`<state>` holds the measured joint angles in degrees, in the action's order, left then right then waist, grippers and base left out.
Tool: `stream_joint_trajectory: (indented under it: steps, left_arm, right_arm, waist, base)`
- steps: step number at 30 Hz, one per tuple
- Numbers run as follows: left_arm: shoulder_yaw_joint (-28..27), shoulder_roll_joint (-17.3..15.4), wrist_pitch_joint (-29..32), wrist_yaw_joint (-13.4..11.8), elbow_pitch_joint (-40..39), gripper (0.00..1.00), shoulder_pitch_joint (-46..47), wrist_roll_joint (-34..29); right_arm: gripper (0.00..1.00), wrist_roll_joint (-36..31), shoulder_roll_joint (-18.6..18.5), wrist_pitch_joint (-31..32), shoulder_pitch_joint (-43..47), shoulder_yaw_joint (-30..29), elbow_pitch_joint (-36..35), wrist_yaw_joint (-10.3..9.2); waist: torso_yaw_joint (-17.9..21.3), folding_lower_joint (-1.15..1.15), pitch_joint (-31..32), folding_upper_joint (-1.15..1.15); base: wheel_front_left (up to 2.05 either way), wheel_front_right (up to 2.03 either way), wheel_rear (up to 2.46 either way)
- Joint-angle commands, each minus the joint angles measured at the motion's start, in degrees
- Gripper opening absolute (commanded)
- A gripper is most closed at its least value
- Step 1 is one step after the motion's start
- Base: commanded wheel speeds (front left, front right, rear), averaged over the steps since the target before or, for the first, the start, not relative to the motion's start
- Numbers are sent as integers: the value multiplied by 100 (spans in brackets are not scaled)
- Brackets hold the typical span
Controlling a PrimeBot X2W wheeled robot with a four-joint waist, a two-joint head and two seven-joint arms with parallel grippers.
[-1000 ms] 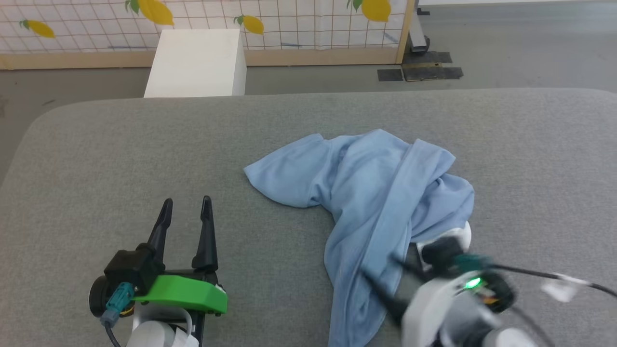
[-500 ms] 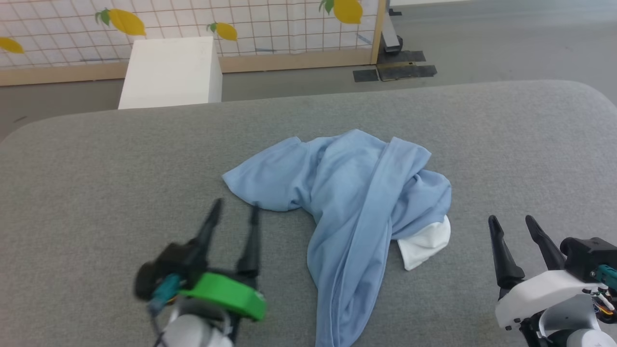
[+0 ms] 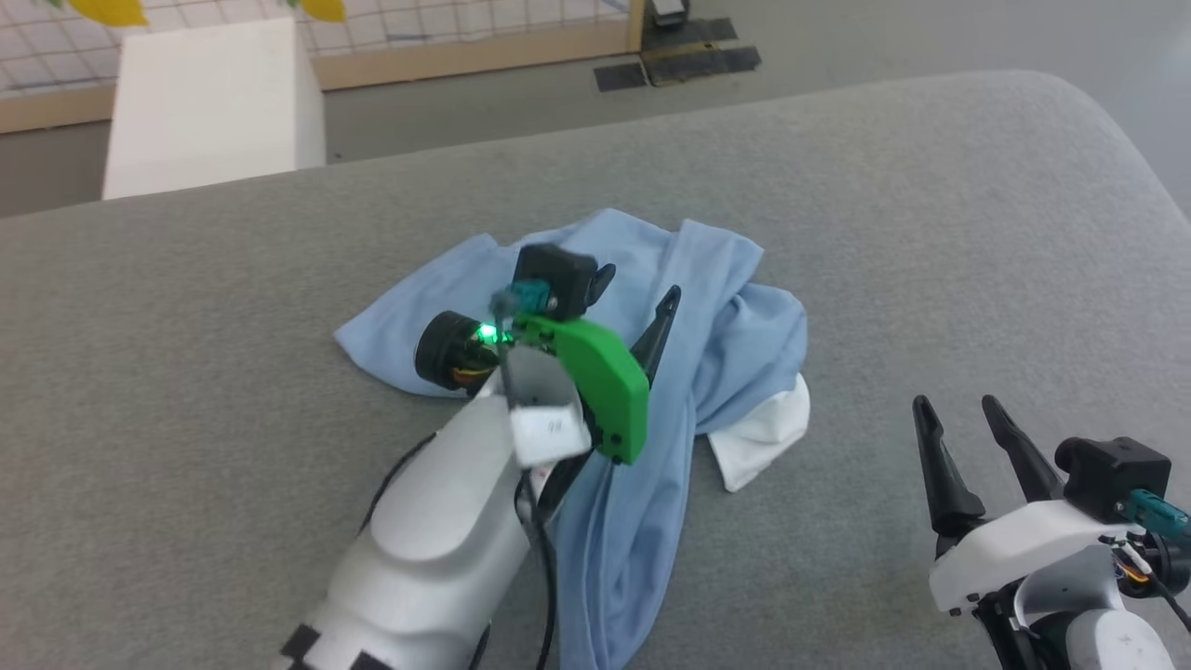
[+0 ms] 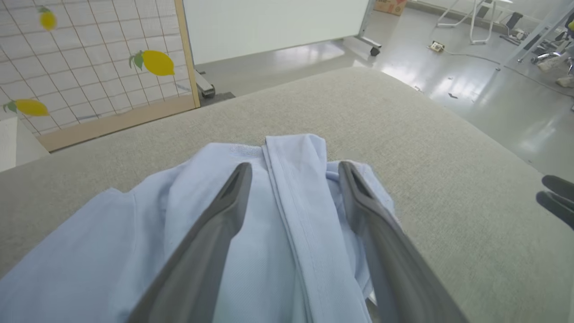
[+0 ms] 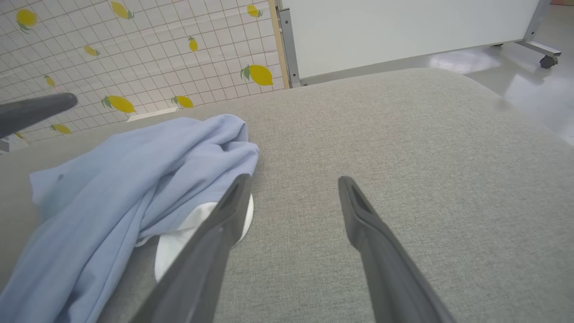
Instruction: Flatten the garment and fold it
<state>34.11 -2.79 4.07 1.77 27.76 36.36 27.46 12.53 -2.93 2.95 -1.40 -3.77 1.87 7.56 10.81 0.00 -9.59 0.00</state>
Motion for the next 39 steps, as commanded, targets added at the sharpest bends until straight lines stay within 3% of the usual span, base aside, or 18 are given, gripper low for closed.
stream_joint_trajectory:
  steps: [1,6,11,12,13,14,17,23,28,32,34,39]
  left_arm:
    - [86,-9,220,-101,183,100,209,152]
    - [466,-9,1411,-492,863,100,736,540]
    - [635,-9,1919,-678,1106,100,951,734]
    - [689,-9,2022,-648,1135,93,970,765]
    - [716,-9,2049,-610,1127,36,983,798]
    - [738,-9,2012,-568,1091,0,998,833]
    - [810,-9,1830,-442,999,0,1015,894]
    - [628,-9,539,-486,560,0,1001,908]
    - [428,-126,-195,-488,-394,0,557,1018]
    - [508,-571,-30,-489,-1719,0,-306,1184]
    - [542,-883,238,-638,-2416,0,-893,1326]
    - [561,-1836,1015,-1409,-3811,0,-2416,1530]
  right_arm:
    - [100,60,4,-59,-102,34,46,-8]
    - [100,129,5,-154,-211,143,202,-8]
    - [100,197,5,-226,-237,185,305,-8]
    - [100,204,5,-239,-238,187,322,-8]
    - [100,210,5,-251,-240,184,336,-8]
    - [100,211,5,-267,-243,176,348,-8]
    - [100,207,5,-293,-257,174,353,-8]
    - [100,176,5,-274,-232,141,322,-8]
    - [100,134,5,-198,-115,62,263,-8]
    - [100,122,5,-109,-11,40,170,-8]
    - [100,113,5,-64,38,22,116,-8]
    - [100,75,5,49,130,-40,-6,-8]
  waist:
    - [343,0,-272,0]
    - [560,0,-361,0]
    - [626,0,-381,0]
    - [625,0,-377,0]
    - [621,0,-374,0]
    - [606,0,-370,0]
    - [540,0,-342,0]
    - [275,0,-184,0]
    - [-110,0,35,0]
    - [-399,0,182,0]
    - [-518,0,240,0]
    - [-765,0,282,0]
  base:
    - [0,0,0]
    - [0,0,0]
    - [0,0,0]
    - [0,0,0]
    - [0,0,0]
    - [0,0,0]
    - [0,0,0]
    - [0,0,0]
    - [0,0,0]
    - [0,0,0]
    - [0,0,0]
    - [0,0,0]
